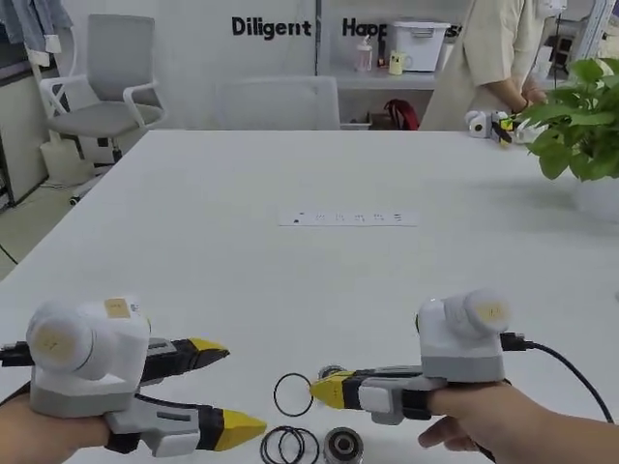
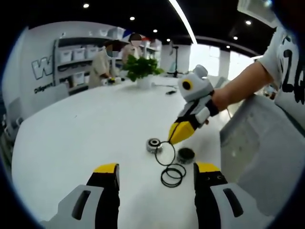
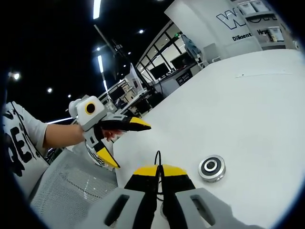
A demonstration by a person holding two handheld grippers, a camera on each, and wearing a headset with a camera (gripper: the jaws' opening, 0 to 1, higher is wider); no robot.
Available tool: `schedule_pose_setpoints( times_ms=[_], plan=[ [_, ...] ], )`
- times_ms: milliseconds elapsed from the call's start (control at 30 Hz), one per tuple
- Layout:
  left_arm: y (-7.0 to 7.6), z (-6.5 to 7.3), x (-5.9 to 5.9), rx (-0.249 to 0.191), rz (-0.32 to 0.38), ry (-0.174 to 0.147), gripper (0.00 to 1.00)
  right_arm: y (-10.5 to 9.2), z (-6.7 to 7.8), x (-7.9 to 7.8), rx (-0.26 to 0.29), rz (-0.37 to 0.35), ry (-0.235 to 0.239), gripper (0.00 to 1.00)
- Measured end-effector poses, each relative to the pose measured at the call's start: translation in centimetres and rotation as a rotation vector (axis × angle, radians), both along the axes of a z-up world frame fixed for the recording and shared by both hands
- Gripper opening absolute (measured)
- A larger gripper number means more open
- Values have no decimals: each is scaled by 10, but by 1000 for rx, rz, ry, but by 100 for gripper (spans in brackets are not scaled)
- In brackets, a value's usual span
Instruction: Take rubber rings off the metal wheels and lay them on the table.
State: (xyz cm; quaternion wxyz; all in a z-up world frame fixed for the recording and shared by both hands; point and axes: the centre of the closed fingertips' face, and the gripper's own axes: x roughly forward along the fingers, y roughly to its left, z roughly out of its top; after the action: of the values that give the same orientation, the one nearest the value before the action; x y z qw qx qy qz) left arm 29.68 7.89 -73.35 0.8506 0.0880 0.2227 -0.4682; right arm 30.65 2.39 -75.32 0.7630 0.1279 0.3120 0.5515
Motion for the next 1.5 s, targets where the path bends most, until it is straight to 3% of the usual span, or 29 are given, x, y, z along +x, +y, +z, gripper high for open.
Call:
schedule_pose_setpoints(
  times_ms=[533,767,867,1133,1500],
  plan=[
    [17,-8,-9,25,23,15,64,19,-21,-39,-88,167,15,0],
    [19,-9,-9,34,21,17,65,20,-29,-47,-145,222,-25,0],
    [19,-9,-10,35,20,19,65,19,-30,-45,-160,220,-62,7],
    [18,-9,-11,45,11,19,66,16,-28,-38,-167,202,-96,20],
    [17,-8,-16,42,3,23,68,8,-12,-25,-140,153,-136,28]
  ],
)
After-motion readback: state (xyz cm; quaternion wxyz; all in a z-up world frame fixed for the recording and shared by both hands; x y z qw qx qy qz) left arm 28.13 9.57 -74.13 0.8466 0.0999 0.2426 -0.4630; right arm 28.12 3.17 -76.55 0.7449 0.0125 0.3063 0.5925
